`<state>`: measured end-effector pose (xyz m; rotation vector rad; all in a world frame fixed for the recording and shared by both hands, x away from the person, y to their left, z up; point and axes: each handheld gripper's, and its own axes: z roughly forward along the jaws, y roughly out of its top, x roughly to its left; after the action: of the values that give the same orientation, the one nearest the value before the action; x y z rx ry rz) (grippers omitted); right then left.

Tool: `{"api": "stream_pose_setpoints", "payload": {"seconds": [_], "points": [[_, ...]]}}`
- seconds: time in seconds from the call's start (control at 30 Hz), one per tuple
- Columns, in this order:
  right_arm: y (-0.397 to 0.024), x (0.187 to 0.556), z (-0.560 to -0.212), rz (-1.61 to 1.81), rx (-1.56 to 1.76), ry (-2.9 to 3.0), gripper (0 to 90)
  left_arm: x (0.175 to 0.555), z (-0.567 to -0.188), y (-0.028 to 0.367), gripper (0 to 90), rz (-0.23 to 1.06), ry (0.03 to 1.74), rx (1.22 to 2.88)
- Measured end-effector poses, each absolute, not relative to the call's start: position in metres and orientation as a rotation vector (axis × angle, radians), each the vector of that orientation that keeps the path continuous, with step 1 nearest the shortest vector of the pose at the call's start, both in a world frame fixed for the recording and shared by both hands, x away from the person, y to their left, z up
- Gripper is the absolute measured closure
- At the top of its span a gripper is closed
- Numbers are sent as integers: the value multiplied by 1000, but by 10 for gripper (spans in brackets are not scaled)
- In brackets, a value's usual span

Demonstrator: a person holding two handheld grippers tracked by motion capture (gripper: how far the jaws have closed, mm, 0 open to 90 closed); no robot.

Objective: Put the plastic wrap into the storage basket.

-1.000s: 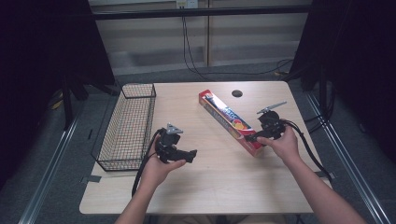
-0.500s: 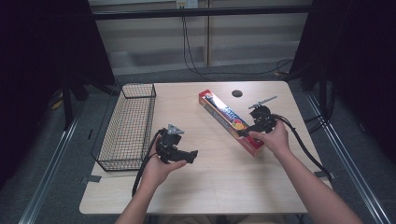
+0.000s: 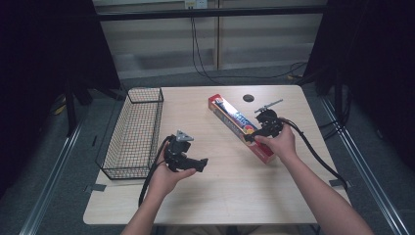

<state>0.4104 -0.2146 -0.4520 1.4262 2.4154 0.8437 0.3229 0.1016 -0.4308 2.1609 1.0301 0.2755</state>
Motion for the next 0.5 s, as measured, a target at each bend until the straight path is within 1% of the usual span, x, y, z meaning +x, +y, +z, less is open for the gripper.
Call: {"api": "stream_pose_setpoints", "payload": {"seconds": [0.07,0.4,0.5], "points": [[-213,412,-455,829,1433,2415,56,323,-430,103,56,277,1015,2186],[-210,416,-458,829,1427,2426,84,324,-431,103,57,276,1014,2183],[-208,415,-459,818,1428,2429,118,323,-432,102,57,276,1029,2165]]}}
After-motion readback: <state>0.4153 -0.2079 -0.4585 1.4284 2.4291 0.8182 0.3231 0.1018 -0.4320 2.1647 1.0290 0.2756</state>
